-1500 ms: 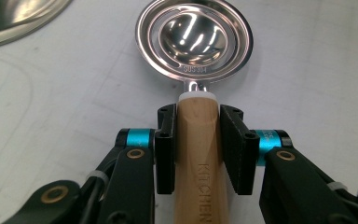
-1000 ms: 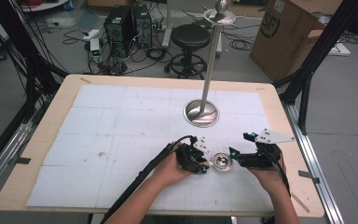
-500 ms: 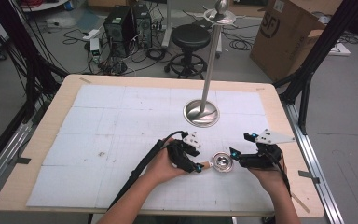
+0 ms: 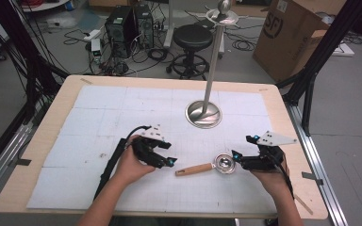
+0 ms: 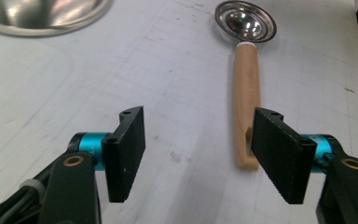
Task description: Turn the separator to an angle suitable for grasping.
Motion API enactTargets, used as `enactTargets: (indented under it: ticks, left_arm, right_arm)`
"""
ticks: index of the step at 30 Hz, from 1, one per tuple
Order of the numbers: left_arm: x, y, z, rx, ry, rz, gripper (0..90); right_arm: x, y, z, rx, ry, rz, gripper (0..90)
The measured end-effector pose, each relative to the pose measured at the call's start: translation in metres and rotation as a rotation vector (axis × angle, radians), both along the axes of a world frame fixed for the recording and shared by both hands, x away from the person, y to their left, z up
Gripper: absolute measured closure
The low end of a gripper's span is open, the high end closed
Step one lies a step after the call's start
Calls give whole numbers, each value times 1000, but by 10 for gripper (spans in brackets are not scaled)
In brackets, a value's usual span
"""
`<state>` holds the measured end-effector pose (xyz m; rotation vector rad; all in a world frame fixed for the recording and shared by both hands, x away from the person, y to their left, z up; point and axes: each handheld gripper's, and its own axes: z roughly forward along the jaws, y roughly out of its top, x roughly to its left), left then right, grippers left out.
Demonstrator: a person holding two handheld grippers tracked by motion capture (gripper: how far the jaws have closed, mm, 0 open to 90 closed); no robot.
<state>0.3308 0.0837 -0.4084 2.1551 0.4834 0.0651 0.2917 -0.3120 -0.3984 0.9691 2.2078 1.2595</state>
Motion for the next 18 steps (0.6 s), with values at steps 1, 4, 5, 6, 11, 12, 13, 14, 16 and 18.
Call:
enactTargets:
  ticks: [1, 4, 5, 6, 11, 12, 13, 14, 16, 18]
  left_arm:
    - [-1, 8, 1, -6, -7, 16, 347]
    - [-1, 28, 3, -24, -8, 57, 322]
    - [-2, 36, 4, -29, -13, 66, 313]
    - [-2, 36, 4, -29, -13, 66, 305]
    - [-3, 71, 10, -84, -26, 126, 257]
    - [-3, 74, 10, -93, -25, 131, 251]
    - [-3, 78, 11, -104, -29, 138, 244]
    - [-3, 83, 11, -111, -37, 146, 230]
    - [-3, 90, 12, -119, -43, 159, 205]
    - [-2, 98, 12, -131, -49, 176, 175]
  right_arm:
    - [0, 0, 0, -1, 2, 0, 175]
    - [0, 0, -1, -6, 3, 0, 175]
    - [0, 0, -2, -8, 4, 0, 175]
    - [0, 0, -2, -8, 4, 0, 175]
    - [0, 0, -2, -10, 4, 0, 175]
    - [0, 0, -2, -9, 5, 0, 175]
    - [0, 0, -2, -9, 6, 0, 176]
    - [1, 0, -2, -9, 7, -1, 175]
    - [2, 0, -2, -8, 7, -2, 175]
    - [3, 0, -3, -6, 8, -3, 176]
